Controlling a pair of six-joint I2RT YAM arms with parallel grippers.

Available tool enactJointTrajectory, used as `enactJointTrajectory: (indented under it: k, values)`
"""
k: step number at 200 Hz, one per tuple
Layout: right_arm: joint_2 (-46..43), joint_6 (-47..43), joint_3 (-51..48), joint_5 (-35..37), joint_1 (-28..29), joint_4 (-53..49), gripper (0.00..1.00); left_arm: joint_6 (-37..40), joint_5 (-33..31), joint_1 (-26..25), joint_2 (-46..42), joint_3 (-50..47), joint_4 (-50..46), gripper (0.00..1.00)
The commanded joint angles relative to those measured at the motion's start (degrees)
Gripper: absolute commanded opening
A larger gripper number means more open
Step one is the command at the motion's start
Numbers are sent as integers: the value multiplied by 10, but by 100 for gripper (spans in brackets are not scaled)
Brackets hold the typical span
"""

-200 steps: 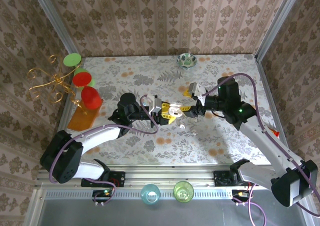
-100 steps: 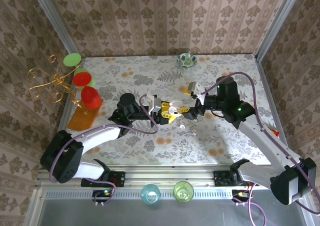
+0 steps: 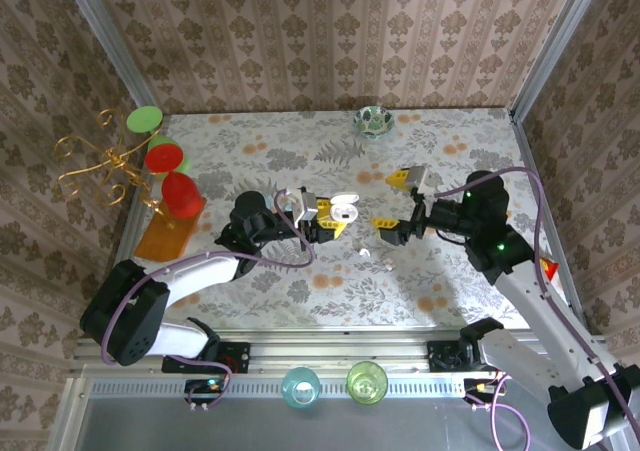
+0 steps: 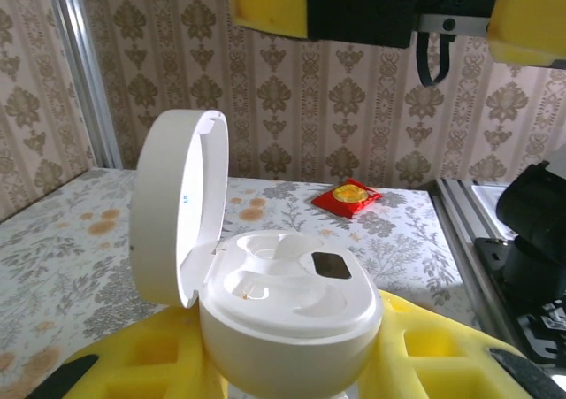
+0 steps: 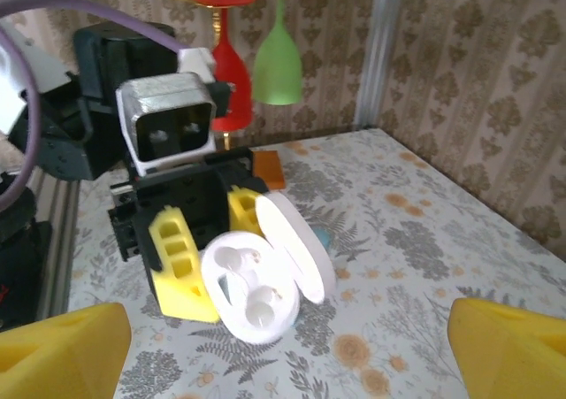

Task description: Insert the wireless bluetooth earbuds into the charging case

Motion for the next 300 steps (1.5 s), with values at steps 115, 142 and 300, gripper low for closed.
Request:
enactJointTrajectory:
  k: [115,142,300]
  values:
    - [-12,347,-79,334,-56,-120,92,53,-59,16,-29,-41,31,28]
    - [41,339,-58,377,-23,-179,92,52,-51,20,-6,-32,46,28]
    - [323,343,6,407,97,-216,58,48,-40,21,4,-58,91,28]
